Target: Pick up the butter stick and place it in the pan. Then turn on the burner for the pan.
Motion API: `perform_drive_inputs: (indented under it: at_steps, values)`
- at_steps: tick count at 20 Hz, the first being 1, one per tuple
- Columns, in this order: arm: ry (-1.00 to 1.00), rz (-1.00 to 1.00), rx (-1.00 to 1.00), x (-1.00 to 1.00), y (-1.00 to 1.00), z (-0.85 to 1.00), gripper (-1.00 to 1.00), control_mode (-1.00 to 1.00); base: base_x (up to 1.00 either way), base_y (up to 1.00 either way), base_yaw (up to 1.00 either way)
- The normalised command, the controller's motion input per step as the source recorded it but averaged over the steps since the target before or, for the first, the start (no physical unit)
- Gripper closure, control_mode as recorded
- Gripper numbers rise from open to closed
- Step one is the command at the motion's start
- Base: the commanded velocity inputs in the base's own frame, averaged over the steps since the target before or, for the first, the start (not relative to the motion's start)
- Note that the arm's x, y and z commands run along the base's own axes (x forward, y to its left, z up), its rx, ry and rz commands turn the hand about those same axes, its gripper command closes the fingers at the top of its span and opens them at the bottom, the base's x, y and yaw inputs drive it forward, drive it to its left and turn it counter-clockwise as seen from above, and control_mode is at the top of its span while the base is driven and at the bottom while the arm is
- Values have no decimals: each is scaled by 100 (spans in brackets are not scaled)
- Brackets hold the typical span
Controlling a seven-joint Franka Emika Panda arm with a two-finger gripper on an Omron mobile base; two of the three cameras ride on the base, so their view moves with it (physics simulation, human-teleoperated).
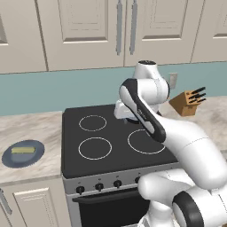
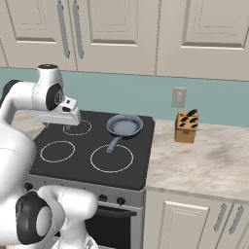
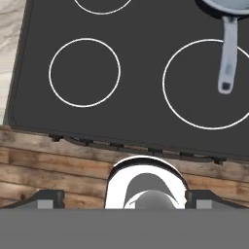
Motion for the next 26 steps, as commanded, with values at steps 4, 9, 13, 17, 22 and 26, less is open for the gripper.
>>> perform_drive_inputs:
  at_steps: [4, 9, 13, 17, 22, 26]
  values:
    - [12, 12, 2, 4, 43, 0, -100, -100, 0, 0, 0]
    - [7, 22, 0, 7, 46, -1, -100, -100, 0, 0, 0]
    - [0, 29, 0, 0, 55, -4, -100, -100, 0, 0, 0]
    - [0, 27, 0, 0, 60, -7, -100, -100, 0, 0, 0]
    - [0, 23, 0, -1, 54, -14, -100, -100, 0, 0, 0]
    - [0, 20, 0, -1, 54, -13, -100, -100, 0, 0, 0]
